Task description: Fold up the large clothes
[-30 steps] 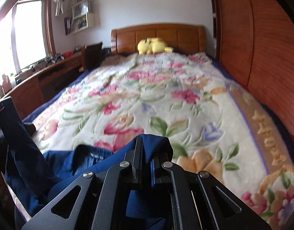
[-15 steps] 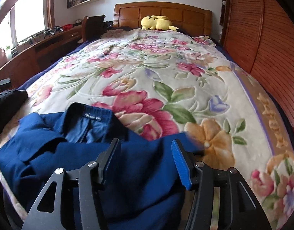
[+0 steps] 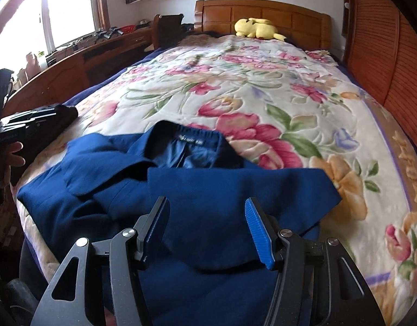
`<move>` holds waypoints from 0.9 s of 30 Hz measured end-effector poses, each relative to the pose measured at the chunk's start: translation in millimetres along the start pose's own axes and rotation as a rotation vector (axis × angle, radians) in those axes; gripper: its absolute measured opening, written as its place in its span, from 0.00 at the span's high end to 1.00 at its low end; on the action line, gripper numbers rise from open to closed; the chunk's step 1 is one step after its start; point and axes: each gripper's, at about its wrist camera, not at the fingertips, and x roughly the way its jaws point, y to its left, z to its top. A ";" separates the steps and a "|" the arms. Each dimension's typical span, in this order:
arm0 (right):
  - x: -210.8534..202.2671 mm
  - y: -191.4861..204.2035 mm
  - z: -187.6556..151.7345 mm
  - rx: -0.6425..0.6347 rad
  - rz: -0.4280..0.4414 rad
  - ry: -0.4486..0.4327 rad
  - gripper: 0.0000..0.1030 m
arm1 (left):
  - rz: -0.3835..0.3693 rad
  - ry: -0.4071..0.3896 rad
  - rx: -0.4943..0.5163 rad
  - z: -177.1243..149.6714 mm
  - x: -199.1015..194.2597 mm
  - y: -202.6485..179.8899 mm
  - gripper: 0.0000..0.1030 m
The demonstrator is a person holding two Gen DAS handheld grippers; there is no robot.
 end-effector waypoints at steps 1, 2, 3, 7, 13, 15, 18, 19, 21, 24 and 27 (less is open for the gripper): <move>0.7 2.8 -1.5 -0.001 0.002 0.007 0.42 | 0.000 -0.001 0.000 0.0 0.0 0.1 0.51; 1.6 4.3 -2.3 -0.005 0.002 0.013 0.42 | 0.002 -0.001 0.001 -0.3 0.0 0.1 0.50; 2.5 5.8 -3.4 -0.010 -0.001 0.018 0.42 | 0.002 -0.003 -0.001 -0.9 -0.5 0.5 0.49; 3.6 11.5 -5.0 -0.036 0.002 0.042 0.41 | 0.004 -0.003 -0.004 -3.1 -2.0 2.3 0.46; 10.3 11.5 -7.5 -0.052 -0.028 0.086 0.39 | 0.000 0.005 -0.016 -11.1 -3.1 5.3 0.45; 13.9 9.3 -8.6 -0.052 -0.036 0.107 0.39 | -0.006 0.010 -0.020 -15.1 -3.5 6.1 0.45; 20.6 9.2 -10.0 -0.061 -0.058 0.137 0.39 | -0.017 0.015 -0.029 -21.0 -3.3 7.4 0.45; 23.2 10.0 -9.8 -0.064 -0.058 0.146 0.39 | -0.020 0.017 -0.031 -23.3 -3.0 7.6 0.45; 28.1 10.3 -8.9 -0.082 -0.077 0.161 0.39 | -0.024 0.025 -0.033 -27.8 -2.3 7.6 0.45; 33.7 13.5 -2.0 -0.135 -0.081 0.170 0.68 | -0.022 0.039 -0.030 -33.7 -1.0 7.3 0.45; 38.9 14.8 13.5 -0.191 -0.109 0.161 0.99 | -0.017 0.047 -0.034 -39.0 -1.4 9.1 0.45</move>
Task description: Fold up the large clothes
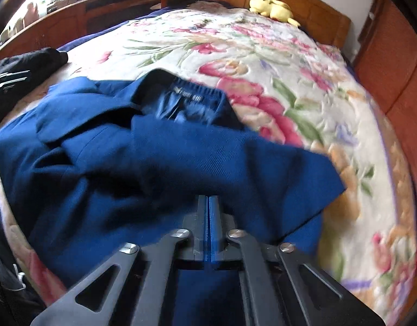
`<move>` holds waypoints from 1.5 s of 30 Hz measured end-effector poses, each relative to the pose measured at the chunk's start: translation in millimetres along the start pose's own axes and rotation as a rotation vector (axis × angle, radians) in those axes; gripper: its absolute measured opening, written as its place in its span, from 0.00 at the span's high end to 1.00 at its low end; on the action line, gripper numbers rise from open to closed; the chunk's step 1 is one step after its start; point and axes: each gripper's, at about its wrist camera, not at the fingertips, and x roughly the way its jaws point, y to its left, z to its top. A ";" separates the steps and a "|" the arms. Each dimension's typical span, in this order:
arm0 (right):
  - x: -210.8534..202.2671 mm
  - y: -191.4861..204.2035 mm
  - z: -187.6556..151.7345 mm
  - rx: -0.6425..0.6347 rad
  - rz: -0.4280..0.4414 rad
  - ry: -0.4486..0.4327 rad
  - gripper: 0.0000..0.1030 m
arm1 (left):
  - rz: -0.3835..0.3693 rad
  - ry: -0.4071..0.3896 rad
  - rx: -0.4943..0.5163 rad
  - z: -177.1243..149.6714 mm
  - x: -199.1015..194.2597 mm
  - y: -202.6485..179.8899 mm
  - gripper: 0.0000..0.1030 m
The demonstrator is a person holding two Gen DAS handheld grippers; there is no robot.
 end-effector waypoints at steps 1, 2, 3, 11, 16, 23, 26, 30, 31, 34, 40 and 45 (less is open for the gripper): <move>0.6 -1.5 8.4 -0.016 0.000 -0.018 1.00 | 0.000 0.002 -0.005 -1.7 -0.3 2.1 0.45; 2.1 -2.9 17.3 -0.027 -0.011 -0.031 1.00 | 0.002 0.002 -0.009 -2.4 -0.5 3.5 0.45; 4.8 -5.1 28.6 -0.037 -0.027 -0.038 1.00 | 0.004 0.002 -0.013 -3.2 -1.2 4.8 0.45; -7.3 -8.5 58.1 0.030 0.044 -0.126 0.99 | 0.004 -0.006 -0.028 -8.7 -9.6 9.9 0.45; -3.9 1.6 25.5 0.070 0.072 -0.077 0.43 | -0.013 0.000 -0.020 -10.5 -8.1 5.6 0.45; 3.0 21.2 -22.7 0.043 0.094 0.046 0.39 | -0.033 0.010 -0.008 -10.8 -2.8 -3.1 0.45; 11.8 25.6 -27.3 -0.004 0.024 0.095 0.39 | -0.038 0.015 -0.004 -12.4 -1.3 -6.4 0.45; 22.1 14.5 -16.5 -0.016 -0.041 0.110 0.96 | -0.035 0.015 -0.002 -12.7 -1.7 -7.5 0.45; 27.8 11.1 -8.3 -0.025 -0.066 0.111 0.97 | -0.032 0.014 -0.002 -13.3 -2.4 -7.2 0.45; 35.3 -0.7 20.5 -0.012 -0.089 0.064 0.97 | -0.018 0.007 -0.009 -15.3 -6.6 -4.4 0.45; 33.8 -12.0 96.4 0.042 -0.106 -0.123 0.95 | 0.012 -0.001 -0.033 -18.7 -15.9 9.5 0.45; 33.2 -4.6 120.6 0.072 -0.021 -0.158 0.46 | 0.027 -0.006 -0.038 -18.9 -19.9 14.9 0.45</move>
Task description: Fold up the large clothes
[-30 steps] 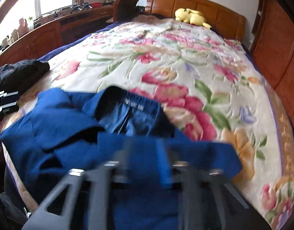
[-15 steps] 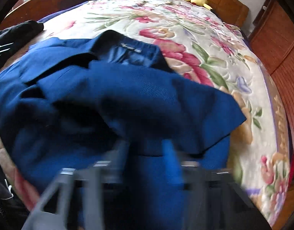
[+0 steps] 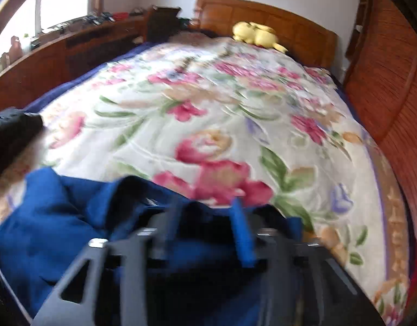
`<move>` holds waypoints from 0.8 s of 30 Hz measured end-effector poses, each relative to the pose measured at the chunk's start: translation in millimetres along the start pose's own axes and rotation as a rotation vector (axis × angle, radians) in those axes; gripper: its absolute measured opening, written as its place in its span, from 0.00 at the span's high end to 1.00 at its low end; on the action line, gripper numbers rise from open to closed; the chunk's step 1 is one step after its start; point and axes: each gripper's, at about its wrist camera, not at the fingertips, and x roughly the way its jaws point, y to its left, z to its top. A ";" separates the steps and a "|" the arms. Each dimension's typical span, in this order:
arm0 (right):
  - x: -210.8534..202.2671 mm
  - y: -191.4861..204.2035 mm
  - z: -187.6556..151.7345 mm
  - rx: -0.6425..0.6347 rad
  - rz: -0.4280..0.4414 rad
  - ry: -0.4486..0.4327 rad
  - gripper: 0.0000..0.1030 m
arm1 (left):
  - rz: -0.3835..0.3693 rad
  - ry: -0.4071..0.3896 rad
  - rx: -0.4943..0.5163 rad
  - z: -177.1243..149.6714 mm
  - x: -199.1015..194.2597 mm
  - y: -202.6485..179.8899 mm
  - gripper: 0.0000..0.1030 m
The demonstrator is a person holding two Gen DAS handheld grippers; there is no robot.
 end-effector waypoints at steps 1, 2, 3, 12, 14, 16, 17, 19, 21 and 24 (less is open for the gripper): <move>-1.5 4.9 -2.8 -0.012 0.004 -0.010 0.41 | 0.003 -0.001 0.000 0.1 -0.4 1.2 0.45; -2.4 12.5 -6.6 -0.026 0.013 -0.007 0.40 | 0.005 -0.002 0.000 -0.2 -0.7 2.4 0.45; -2.6 19.7 -11.9 -0.037 0.034 -0.002 0.40 | 0.007 -0.002 -0.001 0.1 -1.0 3.7 0.45; -10.6 106.6 -70.5 -0.173 0.299 0.089 0.40 | 0.031 0.001 -0.020 -3.0 -3.6 18.5 0.45; -13.0 118.6 -74.4 -0.185 0.346 0.090 0.40 | 0.039 0.001 -0.026 -4.8 -5.5 22.8 0.45; -17.4 132.5 -78.8 -0.206 0.391 0.093 0.40 | 0.047 0.000 -0.034 -6.7 -7.5 27.1 0.45; -16.7 139.8 -80.3 -0.219 0.410 0.097 0.40 | 0.051 0.000 -0.041 -8.2 -8.5 30.1 0.45; -10.3 149.4 -82.7 -0.251 0.429 0.115 0.40 | 0.059 0.000 -0.054 -11.2 -10.3 35.0 0.45; 4.2 154.4 -84.5 -0.292 0.411 0.144 0.40 | 0.062 0.001 -0.061 -13.0 -11.2 38.2 0.45; 23.3 160.7 -78.3 -0.316 0.386 0.198 0.40 | 0.067 0.005 -0.065 -17.1 -12.7 41.7 0.45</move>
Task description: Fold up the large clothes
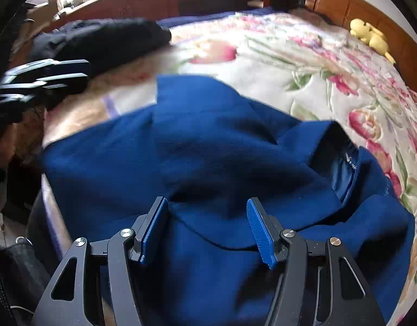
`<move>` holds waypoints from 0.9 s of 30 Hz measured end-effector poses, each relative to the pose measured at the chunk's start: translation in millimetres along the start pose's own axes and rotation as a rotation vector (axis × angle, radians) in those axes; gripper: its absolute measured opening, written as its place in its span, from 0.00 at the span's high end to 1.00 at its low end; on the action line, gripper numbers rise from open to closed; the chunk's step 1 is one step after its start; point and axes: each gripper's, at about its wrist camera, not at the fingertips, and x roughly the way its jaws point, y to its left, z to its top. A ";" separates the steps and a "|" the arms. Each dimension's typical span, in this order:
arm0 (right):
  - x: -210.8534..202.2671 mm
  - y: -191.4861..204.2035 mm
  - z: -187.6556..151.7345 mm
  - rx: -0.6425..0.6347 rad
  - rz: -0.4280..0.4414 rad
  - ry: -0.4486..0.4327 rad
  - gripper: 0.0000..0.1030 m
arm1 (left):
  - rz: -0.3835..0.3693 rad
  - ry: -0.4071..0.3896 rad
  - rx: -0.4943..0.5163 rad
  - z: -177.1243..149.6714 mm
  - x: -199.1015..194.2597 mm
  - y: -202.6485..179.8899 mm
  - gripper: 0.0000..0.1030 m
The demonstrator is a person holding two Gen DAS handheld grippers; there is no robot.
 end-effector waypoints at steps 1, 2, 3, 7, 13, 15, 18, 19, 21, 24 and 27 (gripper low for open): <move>2.7 -2.7 3.1 -0.010 -0.012 0.007 0.57 | 0.001 0.001 0.000 -0.8 -0.7 0.6 0.45; 4.3 -4.6 6.5 -0.032 -0.035 0.015 0.75 | 0.000 0.001 0.000 -1.3 -1.3 1.0 0.45; 7.3 -4.8 10.3 -0.069 -0.071 0.030 0.92 | 0.001 0.001 0.000 -2.0 -1.8 1.4 0.45; 5.9 -18.6 46.0 -0.092 -0.143 -0.002 0.93 | 0.002 0.000 0.000 -2.9 -3.0 2.1 0.45; -2.0 -64.5 88.9 -0.002 -0.313 -0.085 0.90 | -0.005 -0.004 0.001 -2.4 -3.7 2.4 0.45; 0.6 -82.9 98.1 0.068 -0.362 -0.089 0.74 | -0.009 -0.005 0.005 -1.7 -4.1 0.4 0.45; -8.9 -102.1 99.3 0.162 -0.382 -0.151 0.54 | -0.021 -0.001 0.017 -1.9 -3.5 -5.7 0.45; -13.5 -106.5 95.6 0.189 -0.359 -0.172 0.50 | -0.024 0.001 0.019 -1.5 -3.6 -7.4 0.45; -20.1 -114.3 83.0 0.219 -0.340 -0.179 0.49 | -0.035 0.008 0.029 -1.7 -0.9 -11.7 0.45; -28.3 -130.2 55.2 0.241 -0.327 -0.158 0.49 | -0.047 0.013 0.038 -0.5 3.1 -17.9 0.45; -32.6 -150.9 26.9 0.281 -0.344 -0.118 0.49 | -0.061 0.018 0.044 1.3 6.1 -25.4 0.45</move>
